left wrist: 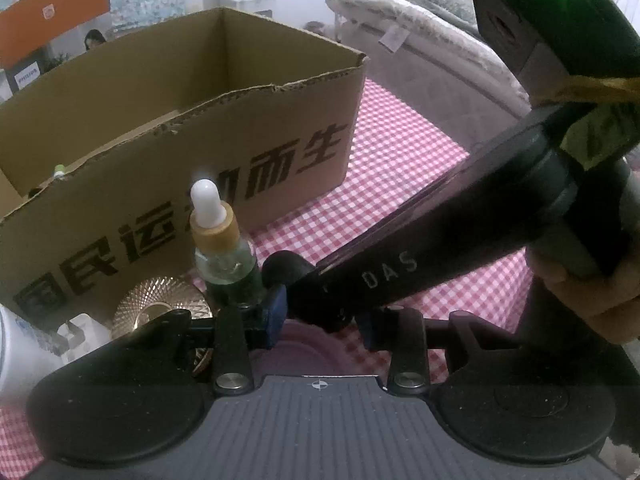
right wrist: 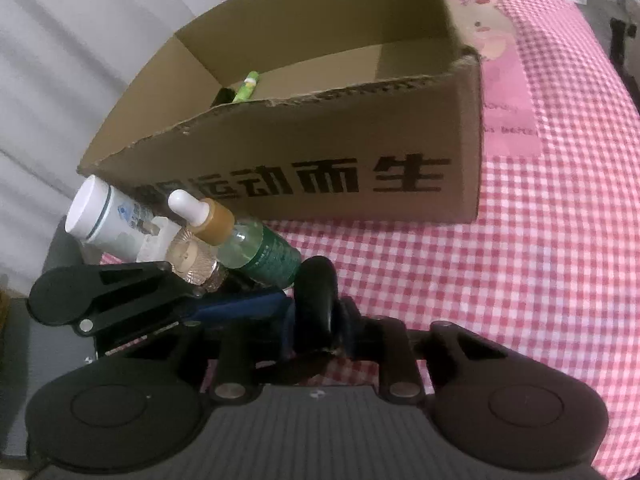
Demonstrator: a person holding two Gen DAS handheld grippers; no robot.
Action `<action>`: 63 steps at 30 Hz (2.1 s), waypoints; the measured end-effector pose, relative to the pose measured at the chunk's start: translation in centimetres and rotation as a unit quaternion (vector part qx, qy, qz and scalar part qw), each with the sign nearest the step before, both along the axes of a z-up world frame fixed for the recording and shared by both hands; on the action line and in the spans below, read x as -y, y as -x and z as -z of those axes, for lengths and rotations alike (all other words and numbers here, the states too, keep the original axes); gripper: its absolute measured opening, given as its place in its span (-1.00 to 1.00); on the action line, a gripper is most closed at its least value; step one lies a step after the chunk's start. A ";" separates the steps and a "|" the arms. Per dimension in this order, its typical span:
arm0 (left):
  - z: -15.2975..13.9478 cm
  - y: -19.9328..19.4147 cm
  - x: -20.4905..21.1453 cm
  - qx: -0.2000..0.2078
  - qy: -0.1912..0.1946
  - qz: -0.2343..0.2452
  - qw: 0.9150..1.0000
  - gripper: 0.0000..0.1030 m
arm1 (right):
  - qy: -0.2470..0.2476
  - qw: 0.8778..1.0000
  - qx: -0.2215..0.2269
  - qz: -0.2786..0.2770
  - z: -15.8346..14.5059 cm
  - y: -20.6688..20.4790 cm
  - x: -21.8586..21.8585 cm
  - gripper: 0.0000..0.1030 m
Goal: Organize rigid objects
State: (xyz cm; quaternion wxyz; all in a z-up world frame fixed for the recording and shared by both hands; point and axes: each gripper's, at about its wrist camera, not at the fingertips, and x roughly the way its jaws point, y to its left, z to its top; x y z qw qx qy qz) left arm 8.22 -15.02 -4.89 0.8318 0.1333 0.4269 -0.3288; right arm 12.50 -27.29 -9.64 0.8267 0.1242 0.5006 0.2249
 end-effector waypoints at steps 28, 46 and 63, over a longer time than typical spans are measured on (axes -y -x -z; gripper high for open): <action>1.5 -0.4 2.9 -0.068 0.019 0.032 0.997 -0.21 | -0.131 0.984 -0.042 0.112 1.4 3.7 8.3 -0.57; -3.9 2.1 1.7 -0.002 0.068 0.032 0.997 -0.34 | -0.151 0.978 0.024 0.143 -3.8 9.8 10.6 -0.67; -13.5 -4.3 -8.1 0.075 0.078 -0.085 0.990 -0.33 | -0.142 0.981 0.131 -0.015 -16.8 0.9 0.2 -0.66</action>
